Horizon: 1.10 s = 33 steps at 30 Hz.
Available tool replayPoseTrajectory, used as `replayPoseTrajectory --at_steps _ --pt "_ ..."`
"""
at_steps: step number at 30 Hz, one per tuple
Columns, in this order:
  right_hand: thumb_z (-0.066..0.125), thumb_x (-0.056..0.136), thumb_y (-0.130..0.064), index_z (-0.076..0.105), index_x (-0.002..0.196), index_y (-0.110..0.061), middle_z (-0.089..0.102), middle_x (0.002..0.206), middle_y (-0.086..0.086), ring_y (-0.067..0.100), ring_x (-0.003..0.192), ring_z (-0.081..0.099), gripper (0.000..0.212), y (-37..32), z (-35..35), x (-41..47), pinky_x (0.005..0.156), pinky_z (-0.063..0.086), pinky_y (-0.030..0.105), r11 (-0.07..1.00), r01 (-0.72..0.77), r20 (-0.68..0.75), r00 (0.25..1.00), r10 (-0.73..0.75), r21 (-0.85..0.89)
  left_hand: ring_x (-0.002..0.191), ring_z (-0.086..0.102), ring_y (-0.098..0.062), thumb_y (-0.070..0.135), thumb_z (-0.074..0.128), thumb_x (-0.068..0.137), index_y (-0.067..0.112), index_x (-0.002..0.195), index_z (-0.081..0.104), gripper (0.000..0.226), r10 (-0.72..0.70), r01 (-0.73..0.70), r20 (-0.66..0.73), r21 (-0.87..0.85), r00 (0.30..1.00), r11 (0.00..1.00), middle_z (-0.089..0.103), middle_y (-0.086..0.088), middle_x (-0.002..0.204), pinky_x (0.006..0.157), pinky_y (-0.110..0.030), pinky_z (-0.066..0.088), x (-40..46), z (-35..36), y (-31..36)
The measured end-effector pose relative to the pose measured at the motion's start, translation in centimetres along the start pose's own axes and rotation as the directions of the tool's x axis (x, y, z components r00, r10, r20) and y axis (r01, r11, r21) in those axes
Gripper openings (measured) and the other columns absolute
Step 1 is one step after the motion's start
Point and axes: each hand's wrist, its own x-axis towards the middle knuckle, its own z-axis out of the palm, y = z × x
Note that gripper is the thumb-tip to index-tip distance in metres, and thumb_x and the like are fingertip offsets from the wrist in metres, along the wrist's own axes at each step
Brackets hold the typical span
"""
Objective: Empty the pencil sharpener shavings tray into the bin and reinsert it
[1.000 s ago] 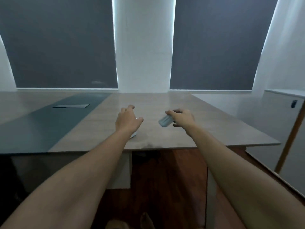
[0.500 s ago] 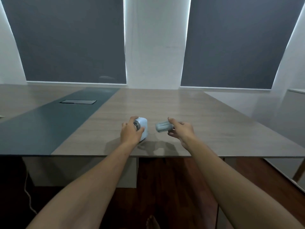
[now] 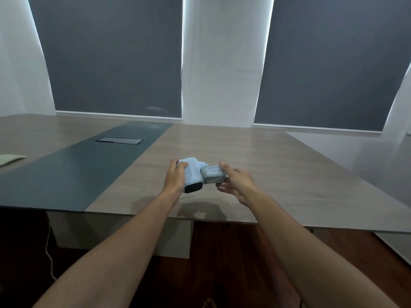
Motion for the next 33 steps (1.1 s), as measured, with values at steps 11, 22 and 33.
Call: replayPoseTrajectory --at_steps 11,22,33 --pt "0.060 0.091 -0.049 0.066 0.105 -0.006 0.074 0.103 0.015 0.031 0.088 0.074 0.046 0.7 5.6 -1.8 0.075 0.063 0.041 0.996 0.075 0.061 0.996 -0.072 -0.045 0.088 0.058 -0.027 0.025 0.056 0.088 0.013 0.105 0.054 0.021 0.081 -0.082 0.028 0.047 0.996 0.996 0.061 -0.008 0.103 0.074 -0.037 0.046 -0.7 -2.2 1.8" --pt "0.039 0.097 -0.052 0.064 0.122 -0.013 0.069 0.112 0.008 0.029 0.097 0.065 0.052 1.5 10.9 -3.6 0.075 0.059 0.039 0.983 0.009 0.191 0.981 0.027 -0.183 0.098 0.062 -0.026 0.027 0.068 0.080 0.023 0.113 0.058 0.035 0.144 -0.115 -0.117 0.227 0.983 0.967 0.064 -0.003 0.108 0.087 -0.042 0.053 -1.6 -9.3 0.6" --pt "0.045 0.096 -0.048 0.064 0.123 -0.013 0.065 0.123 0.008 0.028 0.105 0.065 0.049 2.1 10.7 -2.4 0.089 0.059 0.045 0.970 0.066 0.101 0.994 -0.044 -0.234 0.098 0.057 -0.035 0.023 0.068 0.080 0.028 0.120 0.051 0.044 0.293 -0.039 -0.328 0.604 0.898 0.796 0.048 -0.014 0.112 0.084 -0.038 0.047 -1.3 -12.1 -2.2"
